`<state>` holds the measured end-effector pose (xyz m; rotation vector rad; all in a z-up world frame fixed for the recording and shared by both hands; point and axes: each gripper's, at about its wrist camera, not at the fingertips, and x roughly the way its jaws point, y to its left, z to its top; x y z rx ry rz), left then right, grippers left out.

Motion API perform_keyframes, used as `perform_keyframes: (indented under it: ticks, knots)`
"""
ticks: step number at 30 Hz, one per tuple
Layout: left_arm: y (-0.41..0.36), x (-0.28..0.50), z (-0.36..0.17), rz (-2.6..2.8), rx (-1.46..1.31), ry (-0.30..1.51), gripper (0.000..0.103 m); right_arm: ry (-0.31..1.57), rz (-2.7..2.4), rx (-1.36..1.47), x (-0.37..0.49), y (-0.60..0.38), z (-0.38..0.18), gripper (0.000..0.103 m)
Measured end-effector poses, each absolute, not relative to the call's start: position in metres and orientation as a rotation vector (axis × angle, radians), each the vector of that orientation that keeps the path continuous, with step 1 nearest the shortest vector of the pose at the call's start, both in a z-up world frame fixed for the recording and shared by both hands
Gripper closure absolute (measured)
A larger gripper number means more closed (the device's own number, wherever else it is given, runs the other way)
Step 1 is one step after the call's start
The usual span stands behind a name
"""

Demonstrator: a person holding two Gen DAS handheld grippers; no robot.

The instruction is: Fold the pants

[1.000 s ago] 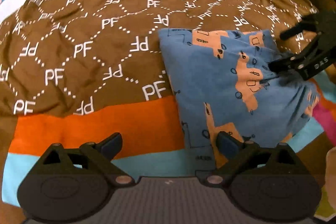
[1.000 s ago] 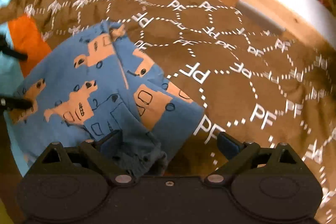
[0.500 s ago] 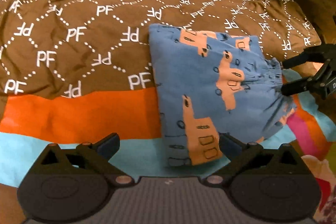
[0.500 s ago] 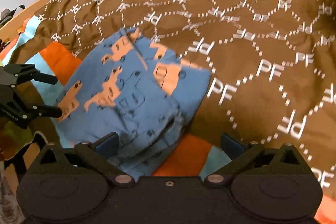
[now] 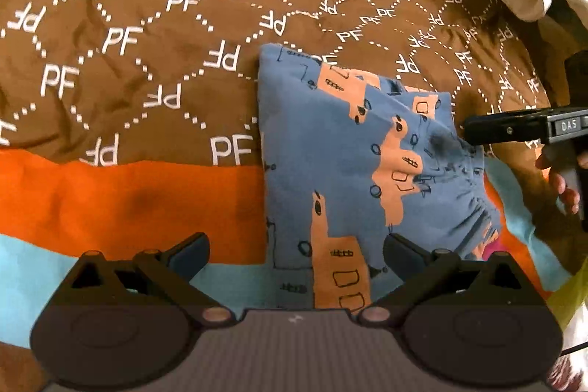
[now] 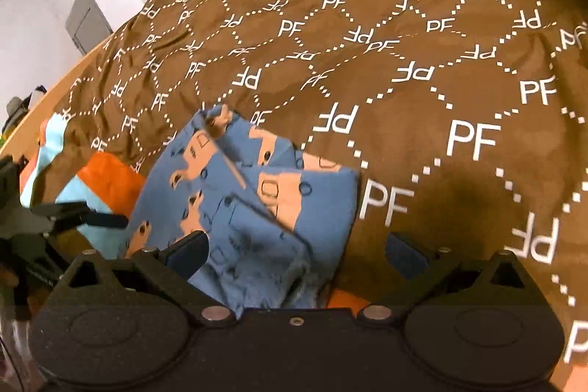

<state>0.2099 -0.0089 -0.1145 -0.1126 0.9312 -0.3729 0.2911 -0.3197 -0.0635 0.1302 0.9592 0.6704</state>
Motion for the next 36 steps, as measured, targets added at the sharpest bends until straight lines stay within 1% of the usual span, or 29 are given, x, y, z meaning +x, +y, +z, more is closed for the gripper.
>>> perform_keyframes:
  ticks: [6, 10, 19, 22, 25, 27, 28, 29, 30, 31, 32, 34, 36]
  knots:
    - [-0.004, 0.209, -0.125, -0.4, -0.149, 0.923, 0.0, 1.024, 0.663, 0.208, 0.303, -0.32, -0.08, 0.001]
    - [-0.001, 0.209, -0.124, -0.426, -0.146, 0.924, 0.0, 1.03, 0.683, 0.248, 0.303, -0.323, -0.08, 0.001]
    - [0.011, 0.21, -0.121, -0.507, -0.332, 0.917, 0.0, 1.047, 0.704, 0.414, 0.318, -0.332, -0.082, 0.002]
    - [0.015, 0.21, -0.125, -0.525, -0.369, 0.934, 0.0, 1.065, 0.759, 0.348, 0.319, -0.331, -0.082, 0.011]
    - [0.024, 0.209, -0.13, -0.536, -0.412, 0.93, 0.002, 1.079, 0.797, 0.311, 0.314, -0.335, -0.085, 0.025]
    - [0.028, 0.209, -0.132, -0.54, -0.434, 0.93, 0.006, 1.097, 0.809, 0.299, 0.31, -0.338, -0.089, 0.041]
    - [0.029, 0.211, -0.132, -0.535, -0.438, 0.934, 0.01, 1.106, 0.817, 0.284, 0.308, -0.338, -0.09, 0.045]
    - [0.03, 0.211, -0.132, -0.533, -0.437, 0.939, 0.018, 1.111, 0.826, 0.266, 0.306, -0.337, -0.091, 0.05]
    - [0.03, 0.212, -0.132, -0.534, -0.436, 0.945, 0.022, 1.109, 0.832, 0.251, 0.304, -0.336, -0.091, 0.052]
    - [0.03, 0.213, -0.132, -0.538, -0.436, 0.955, 0.027, 1.104, 0.835, 0.246, 0.303, -0.336, -0.091, 0.052]
    - [0.03, 0.213, -0.132, -0.54, -0.438, 0.961, 0.03, 1.099, 0.832, 0.251, 0.303, -0.335, -0.091, 0.052]
    - [0.029, 0.213, -0.131, -0.544, -0.443, 0.967, 0.033, 1.094, 0.823, 0.268, 0.305, -0.334, -0.091, 0.052]
    - [0.027, 0.213, -0.13, -0.527, -0.429, 0.974, 0.038, 1.091, 0.803, 0.29, 0.309, -0.336, -0.092, 0.052]
